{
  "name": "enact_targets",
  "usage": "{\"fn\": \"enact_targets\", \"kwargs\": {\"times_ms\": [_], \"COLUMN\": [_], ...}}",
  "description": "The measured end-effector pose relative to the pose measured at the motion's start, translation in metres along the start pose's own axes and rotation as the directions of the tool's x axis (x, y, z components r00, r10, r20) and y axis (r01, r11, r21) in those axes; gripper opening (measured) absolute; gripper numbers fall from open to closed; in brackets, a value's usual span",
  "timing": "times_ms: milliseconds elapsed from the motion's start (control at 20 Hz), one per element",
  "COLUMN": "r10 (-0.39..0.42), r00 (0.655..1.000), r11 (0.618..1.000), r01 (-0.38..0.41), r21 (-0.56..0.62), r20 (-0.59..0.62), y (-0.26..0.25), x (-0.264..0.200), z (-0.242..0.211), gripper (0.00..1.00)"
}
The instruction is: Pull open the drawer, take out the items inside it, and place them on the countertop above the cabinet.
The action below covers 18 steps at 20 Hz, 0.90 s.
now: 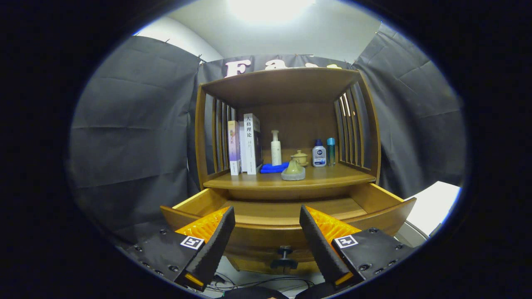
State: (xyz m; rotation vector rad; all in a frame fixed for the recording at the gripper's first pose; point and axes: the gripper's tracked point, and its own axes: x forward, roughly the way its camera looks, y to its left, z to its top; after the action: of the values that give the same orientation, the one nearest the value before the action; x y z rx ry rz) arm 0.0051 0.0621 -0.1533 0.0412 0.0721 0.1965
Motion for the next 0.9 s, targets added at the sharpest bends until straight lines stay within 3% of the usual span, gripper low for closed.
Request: {"fn": "enact_targets", "kwargs": {"times_ms": [250,650,900], "r10": [-0.055,-0.073,-0.139], "r00": [0.998,0.991,0.976], "r11": [0.998,0.997,0.990], "r01": [0.055,0.072,0.136], "r21": [-0.006,-0.010,-0.026], "r20": [-0.005,-0.114,-0.165], "y": [-0.018,-0.025,-0.032], "x": [0.003,0.016,0.024], "z": [-0.019,-0.063,-0.077], "gripper": [0.98,0.98,0.98]}}
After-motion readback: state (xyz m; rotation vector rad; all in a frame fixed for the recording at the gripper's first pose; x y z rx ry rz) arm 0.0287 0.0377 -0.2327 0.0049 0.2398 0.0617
